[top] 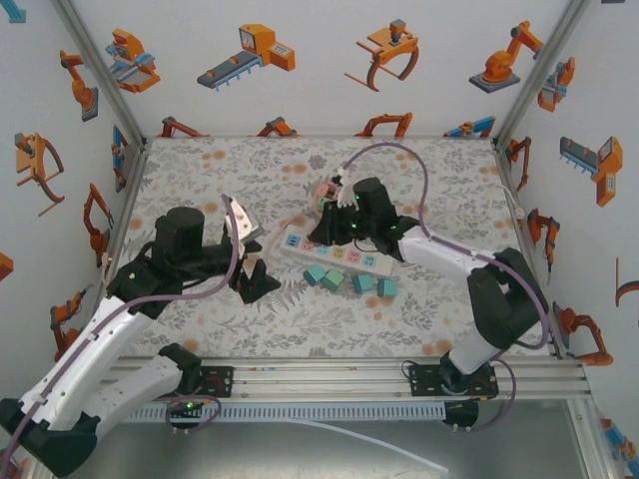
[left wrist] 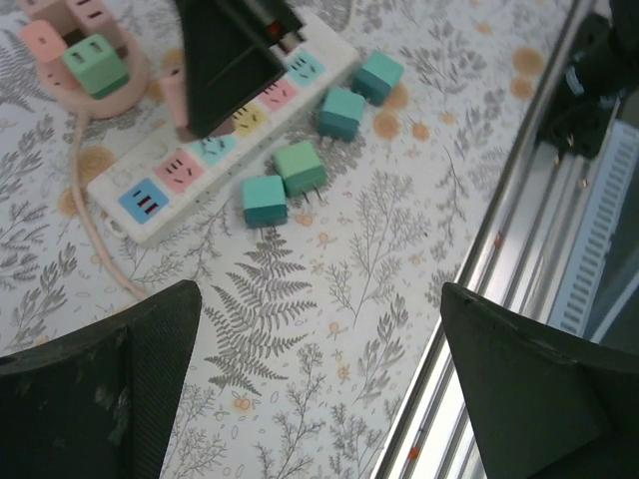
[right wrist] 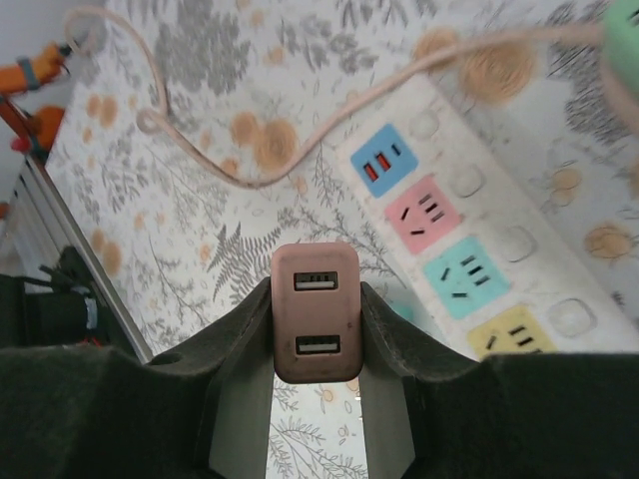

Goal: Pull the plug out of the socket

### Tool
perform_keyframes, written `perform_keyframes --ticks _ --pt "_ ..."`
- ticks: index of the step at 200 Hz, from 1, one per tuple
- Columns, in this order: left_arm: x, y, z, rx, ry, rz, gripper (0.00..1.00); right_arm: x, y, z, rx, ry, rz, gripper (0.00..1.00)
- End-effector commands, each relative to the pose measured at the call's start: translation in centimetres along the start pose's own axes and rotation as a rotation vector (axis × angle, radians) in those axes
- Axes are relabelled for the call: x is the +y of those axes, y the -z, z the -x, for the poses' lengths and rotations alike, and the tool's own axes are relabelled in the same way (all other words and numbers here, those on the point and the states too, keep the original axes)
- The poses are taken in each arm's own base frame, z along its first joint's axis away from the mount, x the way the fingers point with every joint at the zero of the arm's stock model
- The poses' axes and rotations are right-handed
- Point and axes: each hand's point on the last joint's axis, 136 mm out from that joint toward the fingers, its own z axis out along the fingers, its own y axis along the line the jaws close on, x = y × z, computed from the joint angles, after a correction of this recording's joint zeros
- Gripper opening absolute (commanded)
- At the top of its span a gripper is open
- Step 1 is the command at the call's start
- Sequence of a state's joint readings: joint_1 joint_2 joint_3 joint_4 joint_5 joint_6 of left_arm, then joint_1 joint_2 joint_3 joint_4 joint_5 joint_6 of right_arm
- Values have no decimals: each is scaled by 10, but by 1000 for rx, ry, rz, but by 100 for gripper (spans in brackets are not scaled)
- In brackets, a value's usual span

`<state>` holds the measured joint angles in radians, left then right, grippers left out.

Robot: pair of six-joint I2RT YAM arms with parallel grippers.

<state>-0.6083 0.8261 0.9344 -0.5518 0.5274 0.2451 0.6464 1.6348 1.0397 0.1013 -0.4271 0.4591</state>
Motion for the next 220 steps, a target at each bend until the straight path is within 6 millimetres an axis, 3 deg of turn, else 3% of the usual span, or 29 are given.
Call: perform_keyframes --ticks 1,26,59,97,125,144,157,220 --pt "-30 0 -19 23 -143 -154 97 15 -19 -6 73 61 -4 14" --pt "-28 -4 -32 68 -174 -148 97 25 -43 -17 117 75 17 14" --pt "-9 -7 -56 215 -160 -65 97 29 -74 -40 163 78 15 14" --pt "9 -8 -71 303 -151 29 97 20 -95 -60 187 42 -1 16" --pt "16 -7 -75 324 -160 68 97 11 -102 -71 206 32 -33 22" --pt "20 -7 -75 329 -169 91 97 7 -102 -74 215 32 -45 38" --pt "21 -8 -75 324 -178 96 97 7 -101 -76 223 38 -49 44" --pt "26 -13 -72 285 -212 119 97 7 -92 -69 216 76 -80 52"
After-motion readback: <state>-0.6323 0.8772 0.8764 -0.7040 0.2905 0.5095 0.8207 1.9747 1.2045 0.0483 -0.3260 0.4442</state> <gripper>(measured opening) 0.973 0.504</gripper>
